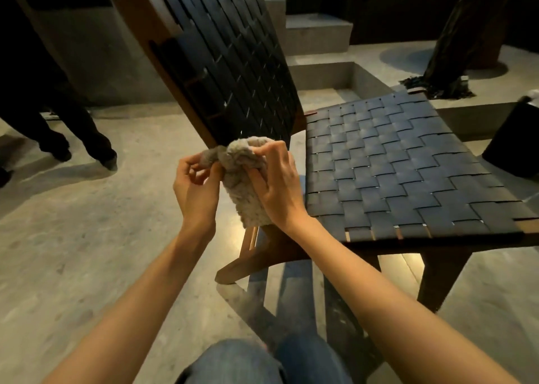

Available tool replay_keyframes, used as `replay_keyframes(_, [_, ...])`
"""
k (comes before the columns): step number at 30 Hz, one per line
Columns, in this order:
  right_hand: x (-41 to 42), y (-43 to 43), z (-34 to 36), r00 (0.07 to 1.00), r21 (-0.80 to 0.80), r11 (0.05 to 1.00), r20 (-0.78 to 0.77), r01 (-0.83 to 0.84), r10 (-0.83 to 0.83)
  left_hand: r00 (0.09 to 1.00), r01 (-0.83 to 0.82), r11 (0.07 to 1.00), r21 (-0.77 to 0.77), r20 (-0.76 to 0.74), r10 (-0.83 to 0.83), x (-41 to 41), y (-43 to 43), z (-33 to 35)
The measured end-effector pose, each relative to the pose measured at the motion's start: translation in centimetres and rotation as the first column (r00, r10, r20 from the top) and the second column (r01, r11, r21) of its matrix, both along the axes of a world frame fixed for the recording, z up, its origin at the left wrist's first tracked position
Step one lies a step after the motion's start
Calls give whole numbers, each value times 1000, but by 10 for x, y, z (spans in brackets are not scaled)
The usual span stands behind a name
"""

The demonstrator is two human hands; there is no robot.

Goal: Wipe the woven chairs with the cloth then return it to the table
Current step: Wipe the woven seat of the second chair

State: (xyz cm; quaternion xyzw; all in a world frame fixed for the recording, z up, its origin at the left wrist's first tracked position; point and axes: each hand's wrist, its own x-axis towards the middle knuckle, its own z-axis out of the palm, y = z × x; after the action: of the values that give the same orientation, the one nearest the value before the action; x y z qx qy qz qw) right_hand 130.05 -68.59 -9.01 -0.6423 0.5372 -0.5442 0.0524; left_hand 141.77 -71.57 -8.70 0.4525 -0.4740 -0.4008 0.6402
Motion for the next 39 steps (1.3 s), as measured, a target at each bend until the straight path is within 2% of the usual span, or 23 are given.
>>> replay_keyframes(3, [-18,20,-50,999,117,992,-7,45,-45,985,80,996,49,150,-86,-5,11,-50])
replay_keyframes(6, [-25,40,-92,986,192,969,16,158,-164,968,90,994,69,228,-104,-14,20,-86])
replay_keyframes(9, [-21,58,-128,944,334,906,109,261,-312,948,87,985,148,291,-128,-24,27,-118])
replay_keyframes(12, [-3,74,-159,918,357,881,125,311,-375,922,92,967,239,347,-173,-27,29,-144])
replay_keyframes(14, [11,84,-179,870,412,857,241,309,-430,905,100,963,251,378,-192,-27,27,-156])
replay_keyframes(15, [16,86,-188,795,474,826,349,306,-496,897,114,962,250,390,-208,-27,26,-161])
replay_keyframes(16, [17,84,-197,675,549,785,465,287,-572,888,127,961,246,403,-221,-27,25,-166])
replay_keyframes(17, [17,82,-203,518,613,754,578,234,-631,877,139,961,241,421,-232,-28,24,-171])
replay_keyframes(19, [13,71,-213,156,626,780,769,11,-620,841,175,963,204,477,-253,-29,22,-181])
replay_keyframes(20, [12,66,-218,43,595,801,804,-71,-593,817,205,963,175,511,-267,-28,21,-185])
replay_keyframes(21, [13,61,-220,55,584,805,811,-104,-582,791,243,959,143,543,-281,-27,20,-188])
replay_keyframes(23, [19,51,-228,182,616,784,781,-73,-597,728,332,940,82,612,-310,-20,15,-197])
replay_keyframes(25, [25,43,-234,229,621,778,773,-89,-591,651,384,921,59,690,-315,-10,10,-208])
replay_keyframes(27, [30,33,-242,261,638,757,761,-140,-594,587,361,928,86,752,-298,2,4,-223])
replay_keyframes(29, [36,23,-256,365,691,694,711,-205,-601,566,335,932,141,760,-319,13,-1,-238])
replay_keyframes(32, [46,9,-274,470,736,631,659,-245,-587,545,334,917,216,750,-375,30,-7,-261])
replay_keyframes(34, [51,3,-285,471,736,621,664,-270,-581,533,336,906,259,741,-409,41,-12,-276])
replay_keyframes(38, [62,-6,-311,364,644,594,764,-483,-533,524,324,896,304,731,-437,60,-21,-303])
replay_keyframes(39, [64,-8,-315,313,607,597,790,-525,-527,509,320,896,308,742,-437,63,-23,-308])
